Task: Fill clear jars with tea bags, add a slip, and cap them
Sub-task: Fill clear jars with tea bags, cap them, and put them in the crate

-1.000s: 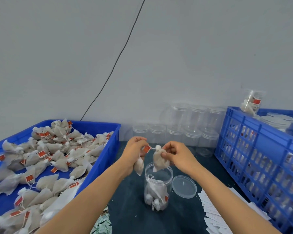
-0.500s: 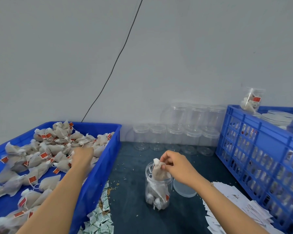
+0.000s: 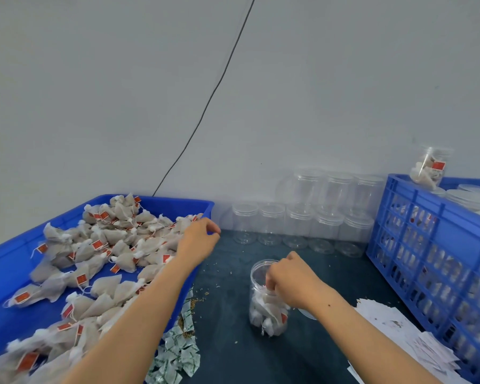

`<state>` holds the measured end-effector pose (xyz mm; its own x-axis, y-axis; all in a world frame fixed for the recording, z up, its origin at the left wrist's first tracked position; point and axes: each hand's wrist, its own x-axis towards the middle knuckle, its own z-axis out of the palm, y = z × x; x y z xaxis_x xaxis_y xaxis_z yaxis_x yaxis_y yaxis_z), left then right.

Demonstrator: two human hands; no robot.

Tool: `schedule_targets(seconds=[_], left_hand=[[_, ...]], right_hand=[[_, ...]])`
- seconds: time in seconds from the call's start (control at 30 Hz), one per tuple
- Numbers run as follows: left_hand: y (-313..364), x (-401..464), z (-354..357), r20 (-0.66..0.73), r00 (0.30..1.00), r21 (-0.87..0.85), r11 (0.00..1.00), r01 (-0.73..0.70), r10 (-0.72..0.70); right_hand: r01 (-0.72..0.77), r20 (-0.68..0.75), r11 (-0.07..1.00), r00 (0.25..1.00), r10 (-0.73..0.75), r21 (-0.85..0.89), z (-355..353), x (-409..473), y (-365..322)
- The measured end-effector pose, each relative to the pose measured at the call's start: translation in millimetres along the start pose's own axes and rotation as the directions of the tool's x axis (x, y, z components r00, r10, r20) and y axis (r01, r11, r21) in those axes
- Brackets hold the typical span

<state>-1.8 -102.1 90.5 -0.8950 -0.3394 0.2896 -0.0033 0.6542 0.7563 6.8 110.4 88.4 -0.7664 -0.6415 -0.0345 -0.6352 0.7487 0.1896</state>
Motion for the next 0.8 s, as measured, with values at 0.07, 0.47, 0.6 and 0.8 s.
schedule_targets(seconds=[0.07,0.47,0.6,0.8], left_hand=[[-3,-11,3,0.064,0.998,0.046,0.999,-0.010,0.007],[-26,-55,9,0.472,0.853,0.838,0.413,-0.355,-0.224],[-37,-63,15,0.493,0.803,0.851,0.376,-0.366,-0.335],[-38,-64,15,0.455,0.837,0.859,0.397,-0.323,-0.304]], right_hand=[[-0.002,0.094,1.000,0.996,0.004,-0.021,-2,4,-4],[-0.006,-0.295,0.681,0.899,0.324,0.732,1,-18,2],[0.069,-0.265,0.402,0.849,0.458,0.913,13,-34,13],[0.024,-0.142,0.198,0.780,0.609,0.980,34,-55,44]])
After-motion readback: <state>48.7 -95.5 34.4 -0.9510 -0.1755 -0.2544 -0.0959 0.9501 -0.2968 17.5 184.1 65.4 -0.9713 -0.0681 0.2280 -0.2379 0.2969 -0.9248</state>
